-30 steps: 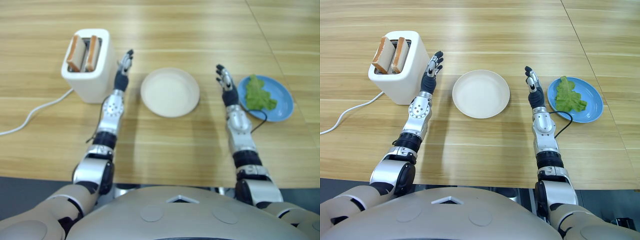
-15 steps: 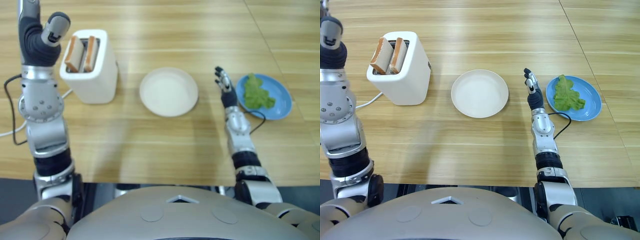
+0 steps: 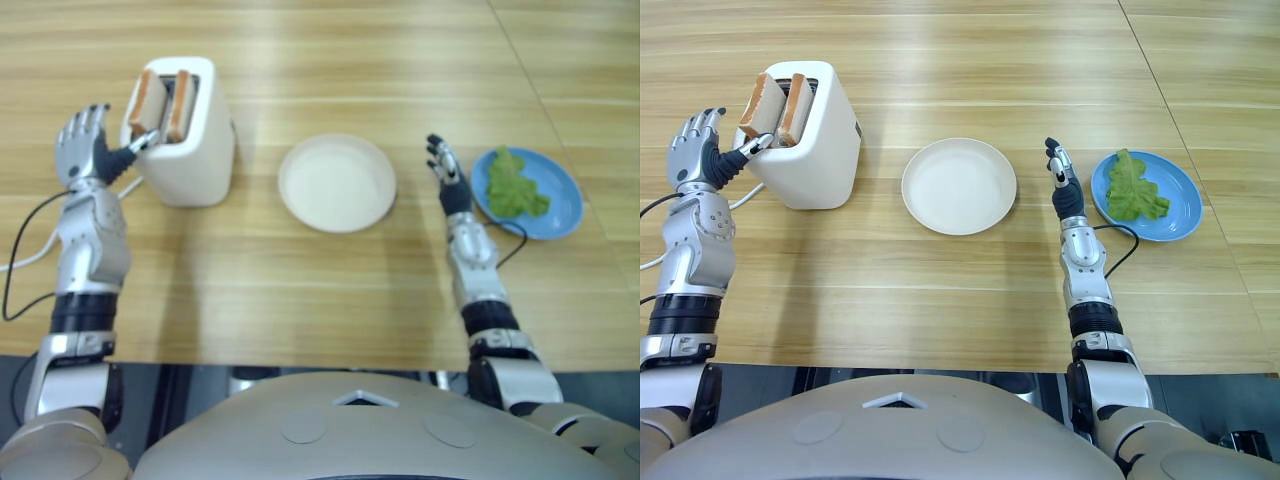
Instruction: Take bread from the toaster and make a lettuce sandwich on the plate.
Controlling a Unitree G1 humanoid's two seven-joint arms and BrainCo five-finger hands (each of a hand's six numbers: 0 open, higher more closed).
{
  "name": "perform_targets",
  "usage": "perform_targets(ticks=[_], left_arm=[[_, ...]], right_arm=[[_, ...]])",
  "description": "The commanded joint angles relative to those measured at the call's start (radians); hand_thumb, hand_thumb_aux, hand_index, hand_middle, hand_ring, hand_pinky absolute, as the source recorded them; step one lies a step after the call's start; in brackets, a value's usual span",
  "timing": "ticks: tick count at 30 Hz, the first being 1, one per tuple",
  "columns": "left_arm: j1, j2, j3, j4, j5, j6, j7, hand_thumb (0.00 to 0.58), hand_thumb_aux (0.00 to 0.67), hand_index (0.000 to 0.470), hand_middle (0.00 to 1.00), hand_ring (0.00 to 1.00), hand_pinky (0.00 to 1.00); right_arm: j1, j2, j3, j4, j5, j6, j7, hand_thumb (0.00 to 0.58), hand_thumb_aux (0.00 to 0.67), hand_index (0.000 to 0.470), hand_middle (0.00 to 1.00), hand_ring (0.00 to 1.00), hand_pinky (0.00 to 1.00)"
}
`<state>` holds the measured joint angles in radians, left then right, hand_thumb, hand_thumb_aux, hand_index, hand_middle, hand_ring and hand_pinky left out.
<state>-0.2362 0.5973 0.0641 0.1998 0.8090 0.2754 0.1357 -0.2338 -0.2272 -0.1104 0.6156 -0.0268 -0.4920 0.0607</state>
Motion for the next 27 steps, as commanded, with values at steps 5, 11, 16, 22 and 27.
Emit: perform_targets(ticks=[5, 11, 16, 22, 27], left_arm=[[-0.016, 0.014, -0.040, 0.091, 0.000, 0.040, 0.055, 0.485, 0.399, 0.274, 0.00, 0.00, 0.00], [0.008, 0.010, -0.023, -0.057, 0.010, 0.011, 0.156, 0.580, 0.670, 0.460, 0.00, 0.00, 0.00], [0.028, -0.002, -0.033, -0.198, 0.052, -0.021, 0.249, 0.580, 0.670, 0.460, 0.00, 0.00, 0.00], [0.061, -0.031, -0.001, -0.356, 0.083, -0.056, 0.355, 0.580, 0.670, 0.460, 0.00, 0.00, 0.00], [0.108, -0.065, 0.108, -0.590, 0.055, -0.144, 0.474, 0.580, 0.670, 0.460, 1.00, 1.00, 1.00]], right_arm=[[0.010, -0.007, 0.005, 0.005, -0.004, 0.010, 0.009, 0.000, 0.000, 0.000, 0.00, 0.00, 0.00], [0.013, -0.012, 0.004, 0.010, -0.005, 0.010, 0.008, 0.000, 0.000, 0.000, 0.00, 0.00, 0.00], [0.013, -0.012, 0.007, 0.021, -0.009, 0.012, 0.005, 0.000, 0.000, 0.000, 0.00, 0.00, 0.00], [0.007, -0.014, 0.008, 0.039, -0.017, 0.014, 0.002, 0.000, 0.000, 0.000, 0.00, 0.00, 0.00], [0.005, -0.013, 0.009, 0.049, -0.022, 0.013, 0.001, 0.000, 0.000, 0.000, 0.00, 0.00, 0.00]])
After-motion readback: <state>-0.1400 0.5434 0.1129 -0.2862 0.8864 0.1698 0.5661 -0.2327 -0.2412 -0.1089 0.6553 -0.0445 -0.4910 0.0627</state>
